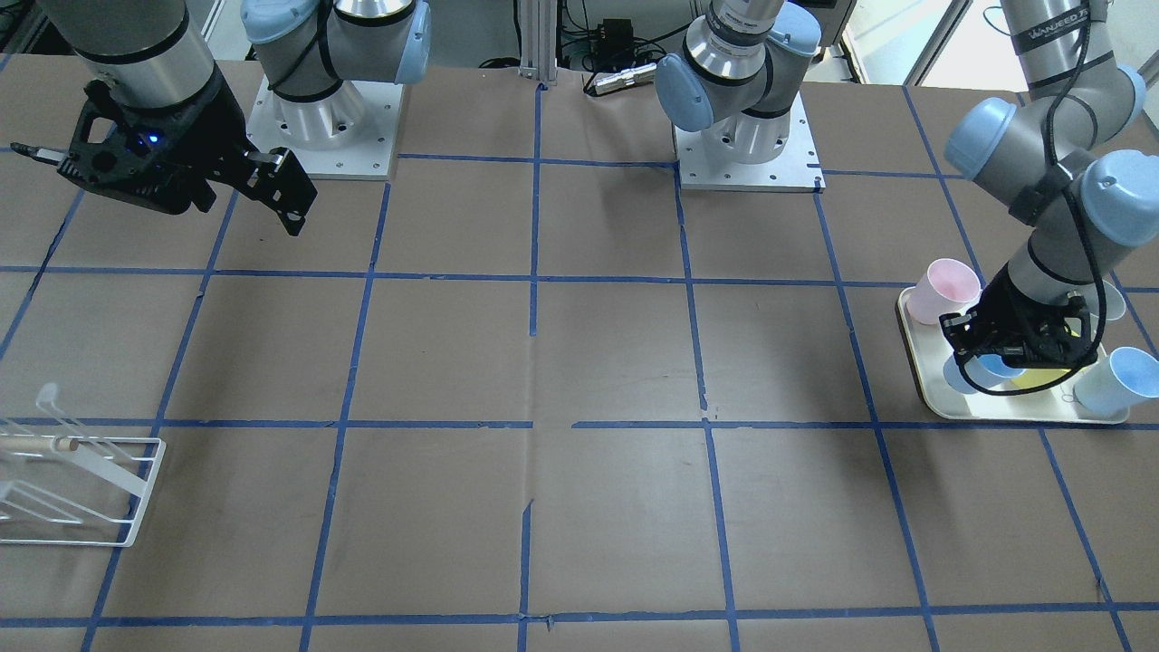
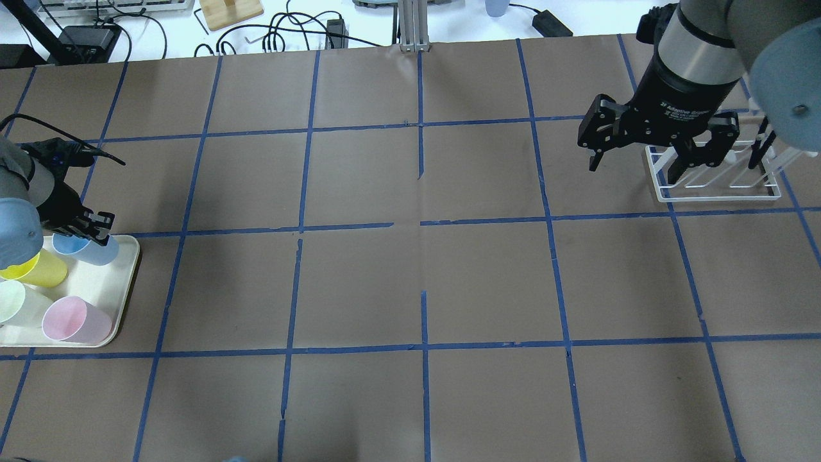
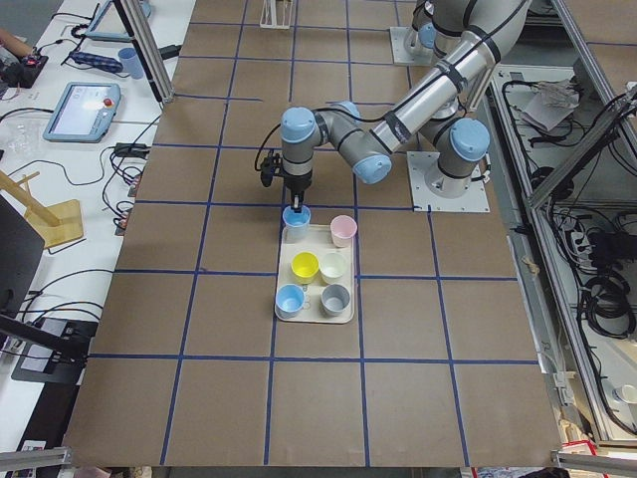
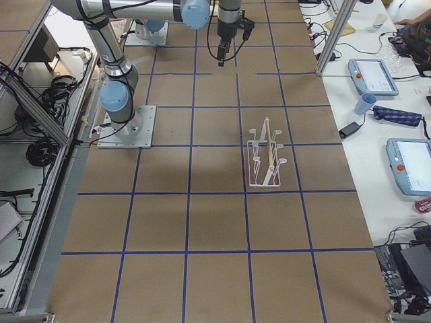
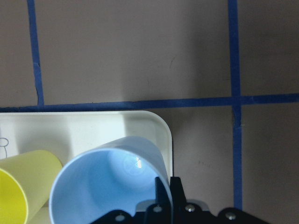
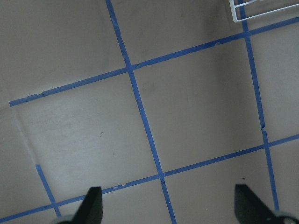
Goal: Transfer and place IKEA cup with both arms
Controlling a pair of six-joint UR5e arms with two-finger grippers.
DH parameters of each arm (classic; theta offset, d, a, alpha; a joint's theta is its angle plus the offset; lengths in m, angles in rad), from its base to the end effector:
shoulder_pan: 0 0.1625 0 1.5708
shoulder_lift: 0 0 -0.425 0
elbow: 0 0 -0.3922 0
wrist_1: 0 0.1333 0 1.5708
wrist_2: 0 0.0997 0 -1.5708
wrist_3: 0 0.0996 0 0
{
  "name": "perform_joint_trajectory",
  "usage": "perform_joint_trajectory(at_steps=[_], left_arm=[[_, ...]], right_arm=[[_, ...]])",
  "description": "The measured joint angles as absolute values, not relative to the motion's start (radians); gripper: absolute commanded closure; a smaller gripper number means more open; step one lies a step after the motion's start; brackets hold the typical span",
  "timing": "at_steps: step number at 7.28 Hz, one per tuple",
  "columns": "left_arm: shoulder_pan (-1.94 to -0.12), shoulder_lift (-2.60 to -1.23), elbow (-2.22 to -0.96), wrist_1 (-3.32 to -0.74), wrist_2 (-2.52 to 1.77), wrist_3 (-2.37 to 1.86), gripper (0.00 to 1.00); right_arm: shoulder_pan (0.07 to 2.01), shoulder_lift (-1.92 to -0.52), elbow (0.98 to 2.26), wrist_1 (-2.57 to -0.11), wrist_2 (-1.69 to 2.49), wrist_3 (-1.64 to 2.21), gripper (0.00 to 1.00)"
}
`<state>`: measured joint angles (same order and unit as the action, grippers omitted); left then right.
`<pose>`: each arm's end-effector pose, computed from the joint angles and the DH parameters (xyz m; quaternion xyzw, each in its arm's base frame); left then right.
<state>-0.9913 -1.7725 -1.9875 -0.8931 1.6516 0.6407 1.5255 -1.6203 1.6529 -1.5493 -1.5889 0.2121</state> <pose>0.1745 -0.4954 0.2583 0.0294 0.9983 -0.0011 0.0501 0.1103 -0.4706 0.4694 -0.1281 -0.9914 -0.0262 0.0113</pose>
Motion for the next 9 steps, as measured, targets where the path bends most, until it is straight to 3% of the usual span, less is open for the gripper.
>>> perform_joint_trajectory(at_steps=[1, 2, 6, 9], left_arm=[[-0.985, -1.787, -1.989, -0.89, 1.665, 0.653, 0.6], [-0.981, -1.8, -1.985, -0.889, 1.674, 0.659, 0.01], [-0.988, -1.794, -1.961, -0.935, 1.692, 0.662, 0.0], [-1.084, -1.74, -1.688, -1.341, 1.64, 0.578, 0.0]], right_arm=[[1.527, -1.625, 1.659, -1.555, -1.583, 0.194, 0.0], [1.528, -1.63, 1.659, -1.557, -1.571, 0.165, 0.0], [1.525, -1.649, 1.641, -1.531, -1.55, 0.073, 0.0], [1.526, -1.68, 1.636, -1.48, -1.547, 0.072, 0.0]])
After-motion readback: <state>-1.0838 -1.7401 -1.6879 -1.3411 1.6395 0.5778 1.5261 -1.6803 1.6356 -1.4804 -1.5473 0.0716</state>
